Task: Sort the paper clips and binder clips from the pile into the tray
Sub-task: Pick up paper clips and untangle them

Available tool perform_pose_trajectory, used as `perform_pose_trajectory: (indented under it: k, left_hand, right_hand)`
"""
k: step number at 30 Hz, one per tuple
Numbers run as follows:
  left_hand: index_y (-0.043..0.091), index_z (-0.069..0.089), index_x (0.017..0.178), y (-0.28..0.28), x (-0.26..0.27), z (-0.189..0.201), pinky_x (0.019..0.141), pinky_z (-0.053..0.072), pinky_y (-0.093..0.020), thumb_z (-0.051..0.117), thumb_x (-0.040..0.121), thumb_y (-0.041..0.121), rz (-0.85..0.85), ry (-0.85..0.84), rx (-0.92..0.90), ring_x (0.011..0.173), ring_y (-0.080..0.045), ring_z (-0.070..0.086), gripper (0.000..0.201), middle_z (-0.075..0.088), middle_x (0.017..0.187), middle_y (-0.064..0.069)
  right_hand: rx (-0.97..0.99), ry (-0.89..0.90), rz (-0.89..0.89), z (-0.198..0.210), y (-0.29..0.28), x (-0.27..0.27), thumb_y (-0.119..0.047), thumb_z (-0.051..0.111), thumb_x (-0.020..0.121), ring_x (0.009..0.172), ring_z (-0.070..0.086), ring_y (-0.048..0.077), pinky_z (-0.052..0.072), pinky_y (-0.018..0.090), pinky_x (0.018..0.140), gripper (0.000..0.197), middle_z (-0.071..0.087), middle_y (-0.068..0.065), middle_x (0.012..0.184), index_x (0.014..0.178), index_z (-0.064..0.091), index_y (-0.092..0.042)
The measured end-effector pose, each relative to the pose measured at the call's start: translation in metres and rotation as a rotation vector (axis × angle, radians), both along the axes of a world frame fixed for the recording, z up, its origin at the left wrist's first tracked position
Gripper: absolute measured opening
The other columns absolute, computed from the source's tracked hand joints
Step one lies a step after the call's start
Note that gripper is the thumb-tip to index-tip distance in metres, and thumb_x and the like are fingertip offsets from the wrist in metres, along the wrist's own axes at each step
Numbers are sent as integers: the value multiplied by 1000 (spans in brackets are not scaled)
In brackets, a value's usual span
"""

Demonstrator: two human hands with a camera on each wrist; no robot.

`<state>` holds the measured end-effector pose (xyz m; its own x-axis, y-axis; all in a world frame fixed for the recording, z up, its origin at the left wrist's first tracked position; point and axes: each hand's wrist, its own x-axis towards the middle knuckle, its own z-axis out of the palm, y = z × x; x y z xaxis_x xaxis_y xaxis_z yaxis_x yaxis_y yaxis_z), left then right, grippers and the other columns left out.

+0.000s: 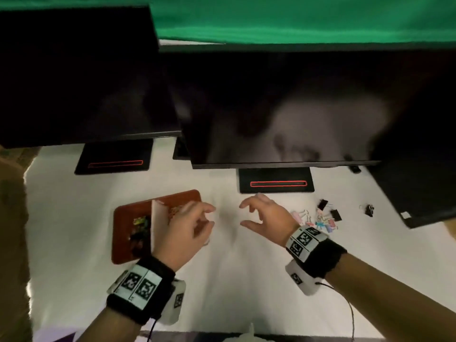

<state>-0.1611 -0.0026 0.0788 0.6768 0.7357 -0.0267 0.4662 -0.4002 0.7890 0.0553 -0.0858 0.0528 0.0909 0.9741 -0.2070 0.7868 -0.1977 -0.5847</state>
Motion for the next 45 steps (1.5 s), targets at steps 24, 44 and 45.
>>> perform_pose_trajectory:
  k: [24, 44, 45]
  left_hand:
    - [20, 57, 112, -82, 188, -111, 89, 38, -15, 71, 77, 18, -259, 375, -88, 103, -15, 46, 38, 33, 108, 9]
    - [17, 68, 86, -71, 171, -112, 64, 39, -2, 73, 74, 8, 16, 325, -288, 70, -4, 54, 17, 60, 78, 8]
    - [18, 68, 86, -71, 168, -109, 64, 39, -1, 73, 74, 7, 30, 307, -303, 69, -2, 55, 16, 60, 76, 10]
  right_hand:
    - [-214, -56, -46, -85, -97, 126, -35, 61, 85, 112, 53, 25, 52, 39, 85, 51, 44, 3, 126, 133, 44, -30]
    - [-182, 69, -97, -80, -89, 140, -14, 66, 79, 94, 59, 20, 51, 31, 85, 30, 49, -2, 106, 107, 59, -23]
    - [-167, 94, -100, -78, -90, 140, -13, 67, 78, 93, 58, 19, 51, 29, 85, 30, 46, -4, 103, 105, 59, -22]
